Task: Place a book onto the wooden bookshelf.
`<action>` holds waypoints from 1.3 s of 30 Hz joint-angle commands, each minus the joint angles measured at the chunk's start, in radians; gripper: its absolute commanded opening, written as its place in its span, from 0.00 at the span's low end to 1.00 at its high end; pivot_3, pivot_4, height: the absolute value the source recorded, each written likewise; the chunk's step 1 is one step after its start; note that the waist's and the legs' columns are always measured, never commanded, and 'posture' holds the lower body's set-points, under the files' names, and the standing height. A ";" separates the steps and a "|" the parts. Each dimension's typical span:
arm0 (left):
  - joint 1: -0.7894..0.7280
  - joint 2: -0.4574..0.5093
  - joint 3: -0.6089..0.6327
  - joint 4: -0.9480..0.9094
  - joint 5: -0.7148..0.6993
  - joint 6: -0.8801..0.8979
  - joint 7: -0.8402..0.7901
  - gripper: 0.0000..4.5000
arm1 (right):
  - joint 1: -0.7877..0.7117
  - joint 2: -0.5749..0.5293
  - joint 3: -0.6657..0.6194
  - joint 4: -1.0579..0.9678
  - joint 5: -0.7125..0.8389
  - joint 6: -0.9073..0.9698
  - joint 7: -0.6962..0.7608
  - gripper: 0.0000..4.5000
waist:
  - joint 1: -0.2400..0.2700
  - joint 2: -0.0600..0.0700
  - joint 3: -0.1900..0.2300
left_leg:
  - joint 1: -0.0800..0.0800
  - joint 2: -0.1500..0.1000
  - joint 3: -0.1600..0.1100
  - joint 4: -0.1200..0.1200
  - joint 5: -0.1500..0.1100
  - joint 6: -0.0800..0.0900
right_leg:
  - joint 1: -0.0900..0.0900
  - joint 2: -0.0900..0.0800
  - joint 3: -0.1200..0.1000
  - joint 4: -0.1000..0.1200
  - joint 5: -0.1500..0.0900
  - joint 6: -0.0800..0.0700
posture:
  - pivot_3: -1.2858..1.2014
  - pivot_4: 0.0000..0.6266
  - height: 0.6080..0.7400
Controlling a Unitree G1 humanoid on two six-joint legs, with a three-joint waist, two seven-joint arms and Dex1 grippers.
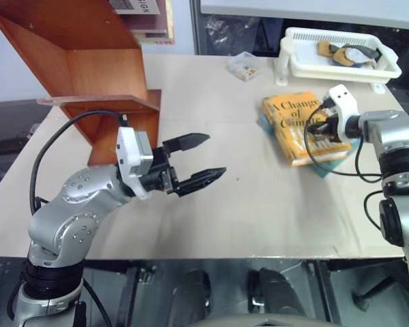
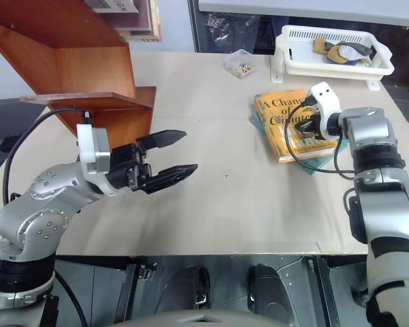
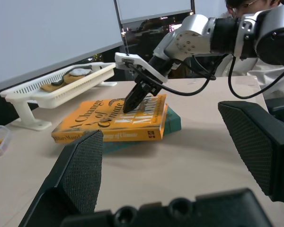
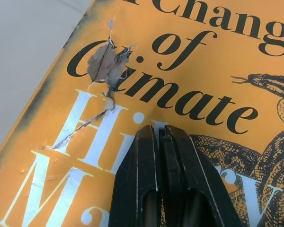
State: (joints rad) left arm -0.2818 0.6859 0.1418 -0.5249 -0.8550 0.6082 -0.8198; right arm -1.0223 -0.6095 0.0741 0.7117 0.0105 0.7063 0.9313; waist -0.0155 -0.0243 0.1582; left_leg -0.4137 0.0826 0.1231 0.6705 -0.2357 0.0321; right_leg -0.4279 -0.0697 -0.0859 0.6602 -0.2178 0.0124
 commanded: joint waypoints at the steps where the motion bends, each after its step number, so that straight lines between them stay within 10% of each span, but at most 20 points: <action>1: -0.022 0.013 -0.012 0.004 0.017 -0.003 -0.012 1.00 | 0.093 -0.007 0.024 -0.091 0.016 0.119 0.016 0.04 | 0.001 0.000 0.000 | 0.000 0.000 0.000 0.000 0.000 0.000 | 0.000 0.000 0.000 0.000 0.000 0.000 | 0.52 0.24 1.00; 9: -0.130 -0.069 -0.046 0.069 -0.013 0.123 0.151 1.00 | 0.184 -0.045 -0.130 -0.361 0.069 0.096 -0.124 0.04 | 0.008 0.000 0.000 | -0.001 0.000 0.000 0.000 0.000 0.000 | 0.000 0.000 0.000 0.000 -0.002 0.003 | 0.52 0.24 1.00; 19: -0.504 -0.351 -0.014 0.587 -0.177 0.596 0.472 1.00 | 0.592 0.014 -0.485 -1.433 0.341 0.476 -0.263 0.99 | 0.031 0.004 0.004 | -0.008 -0.002 -0.004 -0.001 0.001 -0.001 | -0.006 0.000 -0.002 -0.002 -0.002 0.004 | 0.52 0.24 1.00; 25: -0.689 -0.526 0.078 1.031 -0.117 0.567 0.533 1.00 | 0.842 0.137 -0.514 -1.758 0.450 0.459 -0.409 0.99 | 0.028 0.002 0.005 | -0.010 -0.003 -0.007 0.000 0.000 0.001 | -0.005 -0.001 -0.005 -0.002 -0.003 0.005 | 0.52 0.24 1.00; 39: -0.989 -0.799 0.221 1.729 0.079 0.141 0.430 1.00 | 1.417 -0.178 -0.298 -1.759 0.683 -0.169 -0.976 0.99 | 0.029 -0.005 0.008 | -0.017 -0.006 -0.013 0.001 0.000 0.001 | -0.008 -0.002 -0.010 -0.006 -0.003 0.005 | 0.52 0.24 1.00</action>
State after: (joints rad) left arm -1.2399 -0.0994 0.3443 1.1887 -0.7846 0.7909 -0.3819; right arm 0.3905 -0.7673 -0.2316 -1.0186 0.6777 0.5947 0.0074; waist 0.0134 -0.0289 0.1667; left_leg -0.4309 0.0763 0.1095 0.6717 -0.2359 0.0334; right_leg -0.4356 -0.0718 -0.0961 0.6547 -0.2205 0.0173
